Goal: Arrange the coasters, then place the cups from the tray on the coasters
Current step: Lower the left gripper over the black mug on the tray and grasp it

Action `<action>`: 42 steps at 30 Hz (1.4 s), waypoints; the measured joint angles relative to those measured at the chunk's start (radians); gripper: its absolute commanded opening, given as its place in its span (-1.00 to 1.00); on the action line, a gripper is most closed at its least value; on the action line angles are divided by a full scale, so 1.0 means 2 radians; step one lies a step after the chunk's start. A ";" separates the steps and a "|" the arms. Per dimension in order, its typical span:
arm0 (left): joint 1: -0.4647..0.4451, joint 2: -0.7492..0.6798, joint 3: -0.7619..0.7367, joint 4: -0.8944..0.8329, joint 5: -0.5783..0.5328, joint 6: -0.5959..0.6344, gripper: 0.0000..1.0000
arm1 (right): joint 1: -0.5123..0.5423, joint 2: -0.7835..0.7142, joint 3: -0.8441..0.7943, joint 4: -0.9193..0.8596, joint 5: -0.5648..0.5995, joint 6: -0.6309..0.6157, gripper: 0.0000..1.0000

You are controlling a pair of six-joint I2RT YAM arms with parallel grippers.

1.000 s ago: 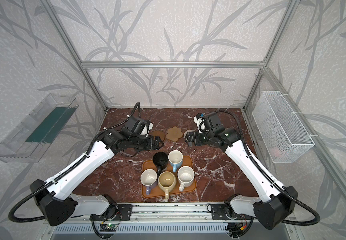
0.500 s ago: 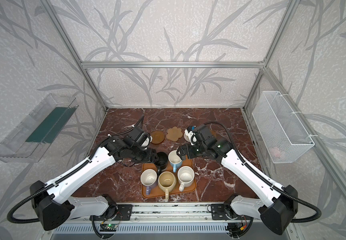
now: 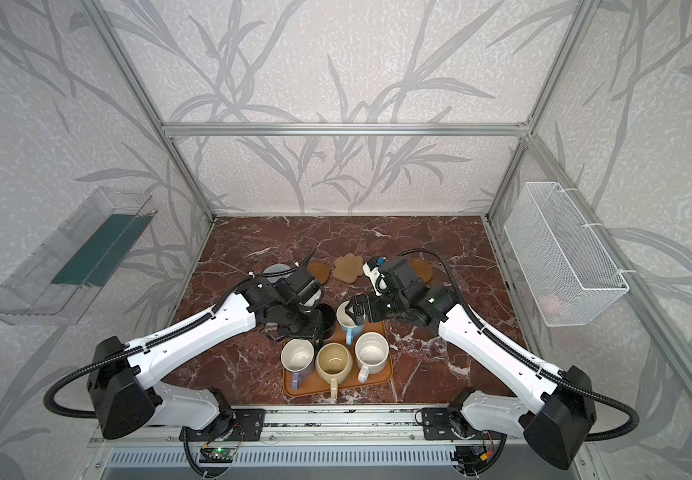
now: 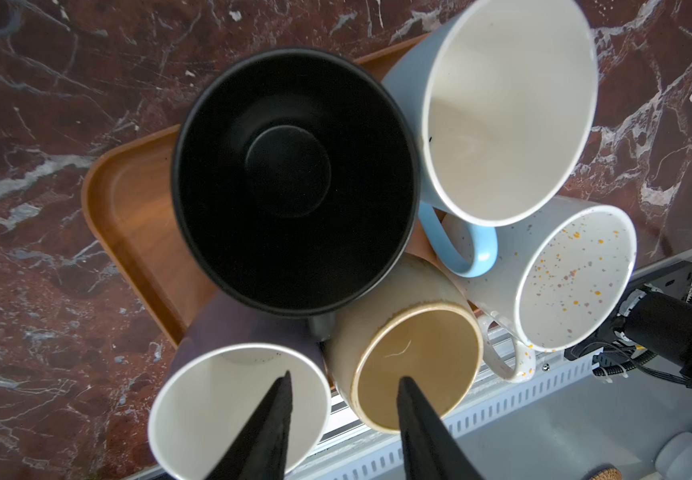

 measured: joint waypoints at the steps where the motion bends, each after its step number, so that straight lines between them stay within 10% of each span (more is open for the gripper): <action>1: -0.003 0.000 -0.003 0.001 -0.002 -0.003 -0.14 | 0.001 0.001 -0.001 0.000 0.000 0.002 0.98; 42: -0.038 0.033 -0.039 0.057 -0.090 -0.033 -0.39 | 0.012 0.017 -0.004 0.011 0.019 0.003 0.98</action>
